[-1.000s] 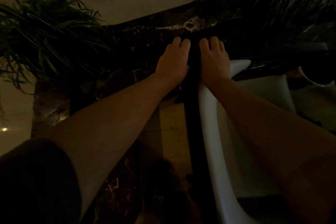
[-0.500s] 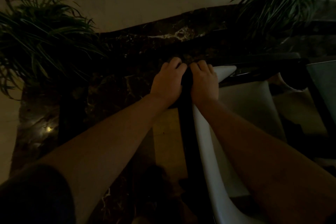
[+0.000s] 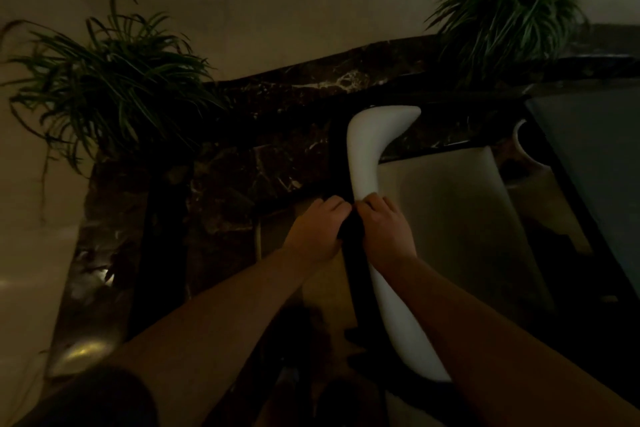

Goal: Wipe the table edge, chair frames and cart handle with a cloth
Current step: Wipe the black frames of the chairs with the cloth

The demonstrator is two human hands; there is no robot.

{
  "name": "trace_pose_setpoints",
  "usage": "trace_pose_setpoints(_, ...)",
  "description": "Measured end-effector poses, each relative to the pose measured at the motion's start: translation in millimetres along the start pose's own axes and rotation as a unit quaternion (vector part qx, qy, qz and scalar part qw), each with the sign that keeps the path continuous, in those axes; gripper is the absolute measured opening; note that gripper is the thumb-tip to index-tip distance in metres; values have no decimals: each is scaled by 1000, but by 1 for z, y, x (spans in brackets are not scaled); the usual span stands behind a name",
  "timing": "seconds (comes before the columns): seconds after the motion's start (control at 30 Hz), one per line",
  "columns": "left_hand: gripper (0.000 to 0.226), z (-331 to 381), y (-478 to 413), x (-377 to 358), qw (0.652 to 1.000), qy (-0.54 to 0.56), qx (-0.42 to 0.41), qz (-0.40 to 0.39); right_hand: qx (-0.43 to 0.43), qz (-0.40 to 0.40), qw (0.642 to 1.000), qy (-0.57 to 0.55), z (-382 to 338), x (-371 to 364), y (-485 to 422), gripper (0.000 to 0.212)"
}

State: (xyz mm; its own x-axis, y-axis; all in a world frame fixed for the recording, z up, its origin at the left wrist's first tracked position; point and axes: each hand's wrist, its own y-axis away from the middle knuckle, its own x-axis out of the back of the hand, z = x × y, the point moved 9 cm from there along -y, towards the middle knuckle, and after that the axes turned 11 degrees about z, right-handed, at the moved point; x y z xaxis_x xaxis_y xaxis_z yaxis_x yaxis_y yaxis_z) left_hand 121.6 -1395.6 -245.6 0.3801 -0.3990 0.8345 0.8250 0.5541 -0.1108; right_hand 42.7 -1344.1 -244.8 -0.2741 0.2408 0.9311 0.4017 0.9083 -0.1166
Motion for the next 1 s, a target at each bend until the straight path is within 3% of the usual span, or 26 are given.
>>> trace_pose_setpoints(0.3, 44, 71, 102, -26, 1000, -4, -1, -28, -11, -34, 999, -11, 1, 13, 126, 23)
trace_pose_setpoints(0.47, 45, 100, 151, -42, 999, 16, 26, -43, -8, -55, 998, -27, 4, 19, 185, 31)
trace_pose_setpoints(0.6, 47, 123, 182, -54, 997, 39, 33, -62, -9, -93, 996, 2, 8, 18, 227, 54)
trace_pose_setpoints(0.7, 45, 133, 190, -53, 996, 40, 38, -69, -21, -88, 996, -2, 7, 21, 240, 50)
trace_pose_setpoints(0.8, 70, 138, 193, -57, 993, 58, 36, -96, -44, -105, 993, -2, 7, 18, 252, 56)
trace_pose_setpoints(0.9, 51, 139, 192, -62, 989, 74, 34, -126, -71, -116, 991, -9, 9, 16, 257, 68)
trace_pose_setpoints(1.0, 40, 139, 186, -59, 986, 83, 27, -145, -130, -115, 985, -16, 11, 15, 258, 63)
